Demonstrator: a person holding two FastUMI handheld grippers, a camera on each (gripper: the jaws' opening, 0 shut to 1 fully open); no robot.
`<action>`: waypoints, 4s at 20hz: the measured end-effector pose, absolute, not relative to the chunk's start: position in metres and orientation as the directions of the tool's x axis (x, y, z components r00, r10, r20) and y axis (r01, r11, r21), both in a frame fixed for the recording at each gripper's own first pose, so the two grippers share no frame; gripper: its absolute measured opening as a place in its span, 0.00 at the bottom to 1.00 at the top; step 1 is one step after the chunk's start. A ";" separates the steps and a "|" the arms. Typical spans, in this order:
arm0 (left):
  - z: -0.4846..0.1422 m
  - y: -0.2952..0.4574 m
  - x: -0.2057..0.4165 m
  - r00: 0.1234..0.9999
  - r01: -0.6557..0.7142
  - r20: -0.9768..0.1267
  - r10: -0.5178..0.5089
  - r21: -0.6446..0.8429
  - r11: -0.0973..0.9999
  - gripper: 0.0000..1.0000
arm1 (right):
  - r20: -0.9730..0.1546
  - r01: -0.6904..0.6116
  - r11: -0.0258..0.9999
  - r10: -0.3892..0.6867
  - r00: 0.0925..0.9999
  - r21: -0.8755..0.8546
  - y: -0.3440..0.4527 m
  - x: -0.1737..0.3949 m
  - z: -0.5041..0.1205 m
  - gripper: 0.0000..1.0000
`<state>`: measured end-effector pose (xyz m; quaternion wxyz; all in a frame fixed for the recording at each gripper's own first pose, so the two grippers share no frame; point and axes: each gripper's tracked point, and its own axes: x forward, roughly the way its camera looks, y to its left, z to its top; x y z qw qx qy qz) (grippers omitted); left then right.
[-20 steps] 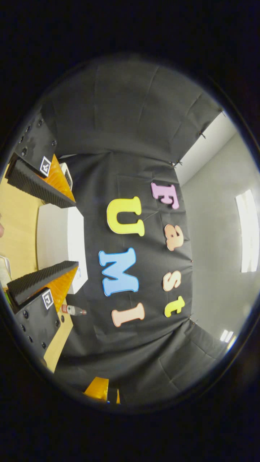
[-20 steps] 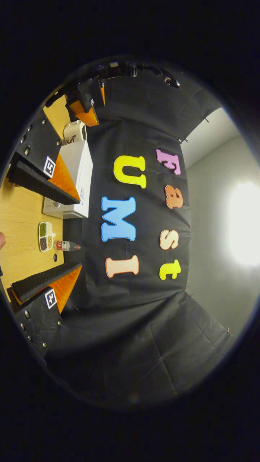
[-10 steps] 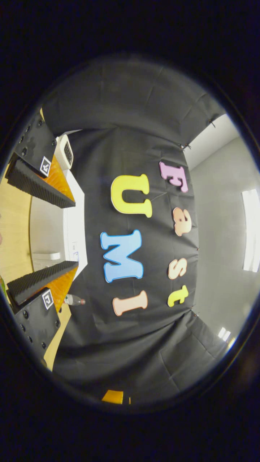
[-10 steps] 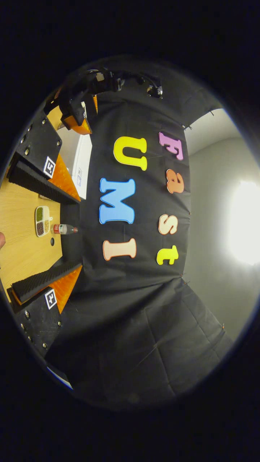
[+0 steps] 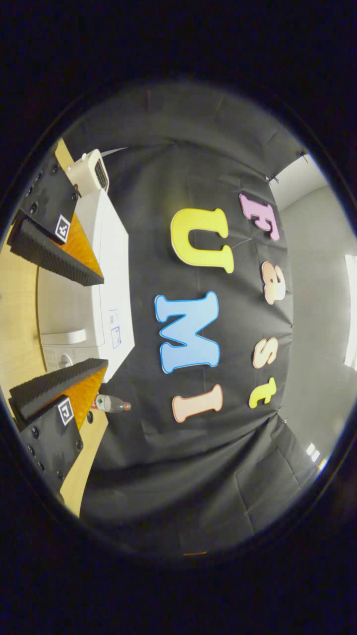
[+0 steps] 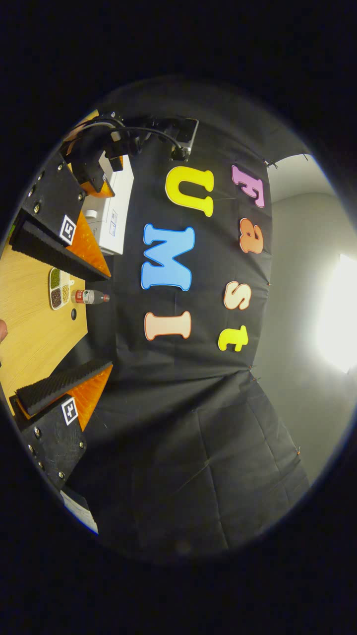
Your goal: Open the microwave oven with the left hand, put the food in, and close the microwave oven.
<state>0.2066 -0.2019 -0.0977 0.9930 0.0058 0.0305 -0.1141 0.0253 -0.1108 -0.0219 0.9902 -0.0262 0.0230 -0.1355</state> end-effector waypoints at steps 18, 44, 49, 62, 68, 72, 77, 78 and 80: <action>-0.246 -0.253 0.280 0.910 0.308 -0.303 -0.282 0.038 0.951 0.61 | -0.085 0.422 0.887 -0.443 0.893 -0.189 -0.133 0.006 -0.025 0.95; -0.232 -0.215 0.200 0.898 0.288 -0.335 -0.285 -0.041 0.957 0.12 | -0.055 0.151 0.975 -0.162 0.985 -0.162 -0.077 -0.001 -0.017 0.95; -0.229 -0.189 0.162 0.908 0.255 -0.339 -0.247 -0.022 0.967 0.12 | -0.042 0.077 0.989 -0.083 0.996 -0.127 -0.077 -0.018 -0.015 0.95; -0.227 -0.092 0.077 0.921 0.052 -0.388 -0.039 0.023 0.998 0.14 | -0.023 -0.164 0.984 0.163 0.986 -0.069 -0.050 -0.045 -0.012 0.95; -0.228 -0.039 0.050 0.917 0.015 -0.400 -0.008 0.015 1.000 0.11 | -0.017 -0.233 0.972 0.232 0.972 -0.043 -0.001 -0.038 -0.010 0.95; -0.229 0.000 0.036 0.915 0.014 -0.404 -0.010 0.008 1.000 0.11 | 0.012 -0.256 0.966 0.257 0.966 -0.041 0.042 -0.029 0.001 0.95; -0.232 0.046 0.028 0.915 0.017 -0.403 -0.016 -0.001 1.000 0.12 | 0.006 -0.272 0.961 0.273 0.962 -0.045 0.091 -0.030 0.003 0.95; -0.232 0.055 0.026 0.915 0.021 -0.404 -0.020 -0.002 1.000 0.11 | 0.002 -0.273 0.961 0.273 0.962 -0.043 0.100 -0.031 0.001 0.95; -0.233 0.067 0.026 0.914 0.038 -0.404 -0.039 -0.011 0.999 0.11 | 0.000 -0.268 0.963 0.268 0.963 -0.035 0.115 -0.031 0.001 0.96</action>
